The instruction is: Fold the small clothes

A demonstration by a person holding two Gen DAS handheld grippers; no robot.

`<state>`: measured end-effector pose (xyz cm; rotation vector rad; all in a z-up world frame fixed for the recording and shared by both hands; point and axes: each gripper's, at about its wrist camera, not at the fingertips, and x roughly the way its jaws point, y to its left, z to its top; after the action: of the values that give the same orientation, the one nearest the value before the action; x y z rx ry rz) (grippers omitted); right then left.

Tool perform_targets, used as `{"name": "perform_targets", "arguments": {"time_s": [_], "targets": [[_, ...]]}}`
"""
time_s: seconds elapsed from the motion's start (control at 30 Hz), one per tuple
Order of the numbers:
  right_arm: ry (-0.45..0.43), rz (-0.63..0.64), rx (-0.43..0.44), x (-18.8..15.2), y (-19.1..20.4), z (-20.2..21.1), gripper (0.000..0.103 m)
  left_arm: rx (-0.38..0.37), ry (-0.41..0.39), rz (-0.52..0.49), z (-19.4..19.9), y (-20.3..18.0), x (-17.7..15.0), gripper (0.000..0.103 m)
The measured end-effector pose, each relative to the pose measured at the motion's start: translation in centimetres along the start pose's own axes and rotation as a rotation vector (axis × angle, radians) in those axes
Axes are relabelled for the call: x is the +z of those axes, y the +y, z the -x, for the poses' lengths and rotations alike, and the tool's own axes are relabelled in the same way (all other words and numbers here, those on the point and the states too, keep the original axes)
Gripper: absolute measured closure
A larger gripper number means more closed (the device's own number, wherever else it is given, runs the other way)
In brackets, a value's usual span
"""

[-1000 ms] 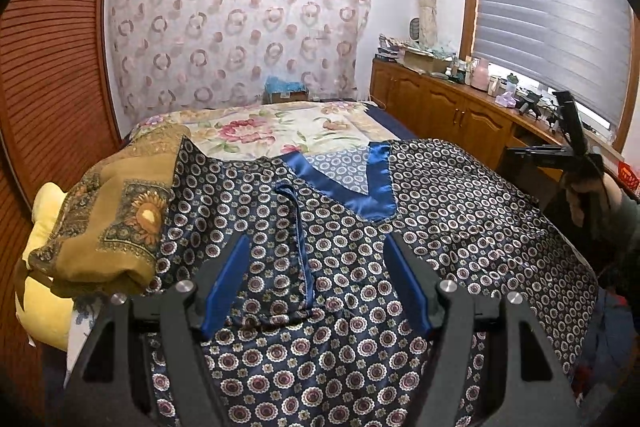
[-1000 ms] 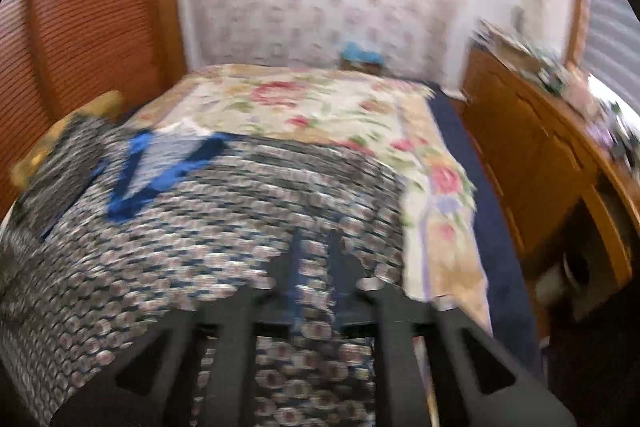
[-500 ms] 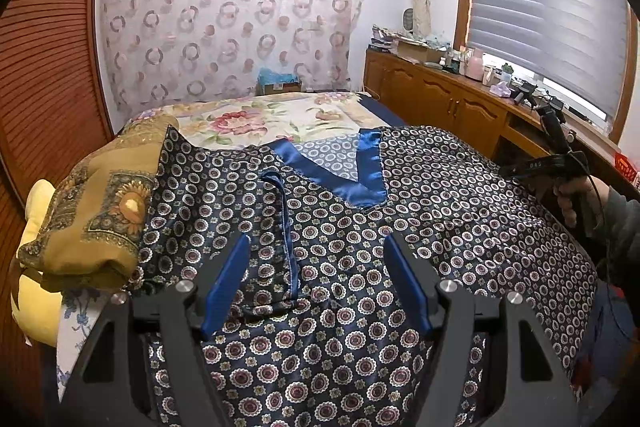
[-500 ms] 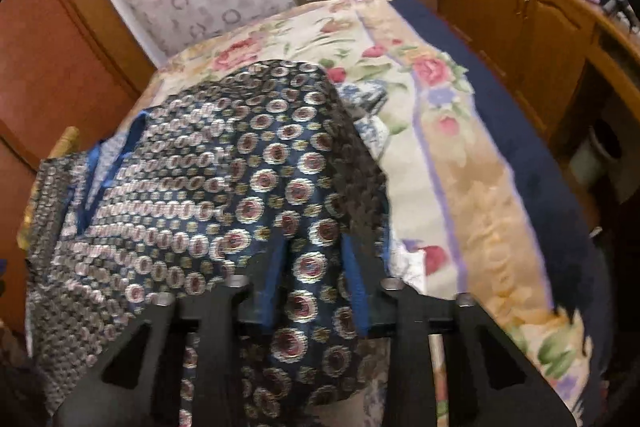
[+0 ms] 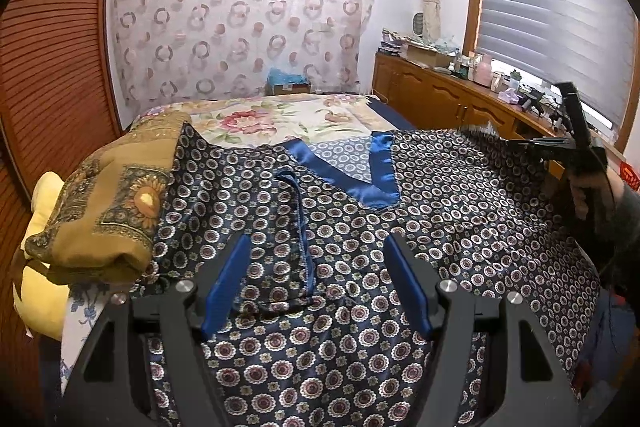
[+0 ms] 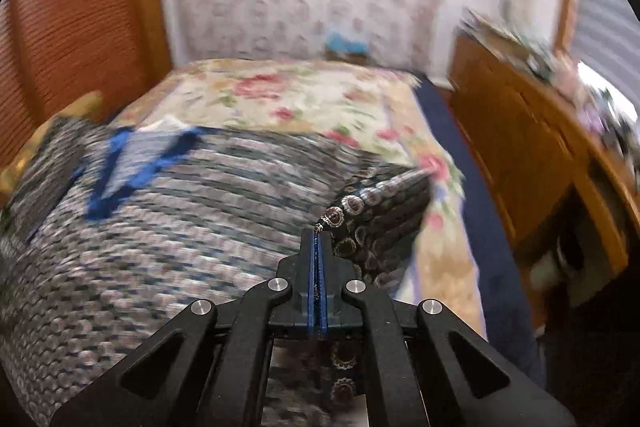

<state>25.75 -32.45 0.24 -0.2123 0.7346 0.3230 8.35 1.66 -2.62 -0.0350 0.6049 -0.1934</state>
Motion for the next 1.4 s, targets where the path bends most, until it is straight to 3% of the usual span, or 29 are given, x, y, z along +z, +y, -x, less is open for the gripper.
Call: {"name": "perform_targets", "arguments": {"time_s": [0.13,0.23,0.27,0.3,0.37,0.43,0.53,0.6,0.73,0.9,0.97,1.03,1.13,1.4], "targets": [[0.043,0.111,0.084,-0.9,5.6,-0.7,0.103,0.007,-0.011,0.011,0.3,0.4,0.1,0.034],[0.095,0.122,0.100,-2.5,7.5,-2.2,0.102,0.012,-0.017,0.009,0.5,0.4,0.2,0.034],[0.101,0.122,0.106,-3.0,7.7,-2.4,0.097,0.015,-0.018,0.007,0.5,0.4,0.1,0.034],[0.103,0.116,0.116,-3.1,7.7,-2.5,0.088,0.018,-0.019,0.004,0.6,0.3,0.1,0.034],[0.088,0.087,0.118,-2.9,7.2,-1.9,0.081,0.020,-0.020,0.004,0.7,0.4,0.1,0.034],[0.047,0.055,0.115,-2.6,6.2,-0.7,0.065,0.017,-0.024,0.007,0.9,0.2,0.0,0.034],[0.013,0.021,0.048,-2.1,4.1,0.3,0.061,0.013,-0.028,0.010,1.0,0.2,0.0,0.034],[0.037,-0.029,0.014,-2.3,2.3,-0.4,0.061,0.009,-0.026,0.009,1.1,0.2,-0.1,0.034],[0.134,-0.128,0.008,-3.6,-1.2,-3.1,0.061,0.003,-0.024,0.010,1.2,0.0,-0.1,0.034],[0.201,-0.170,0.039,-4.7,-2.1,-5.3,0.062,0.000,-0.014,0.008,1.1,0.0,-0.1,0.034],[0.195,-0.163,0.049,-4.6,-2.0,-5.4,0.068,0.000,-0.013,0.006,1.1,-0.1,-0.1,0.034],[0.196,-0.141,0.064,-4.4,-1.6,-5.5,0.084,0.001,-0.015,0.010,1.1,-0.1,-0.1,0.034],[0.193,-0.081,0.068,-4.2,-0.7,-5.4,0.098,0.004,-0.019,0.013,1.0,0.0,-0.2,0.034],[0.068,-0.029,0.109,-1.3,2.4,-2.8,0.102,0.022,-0.032,0.017,1.4,0.8,-0.3,0.034]]}}
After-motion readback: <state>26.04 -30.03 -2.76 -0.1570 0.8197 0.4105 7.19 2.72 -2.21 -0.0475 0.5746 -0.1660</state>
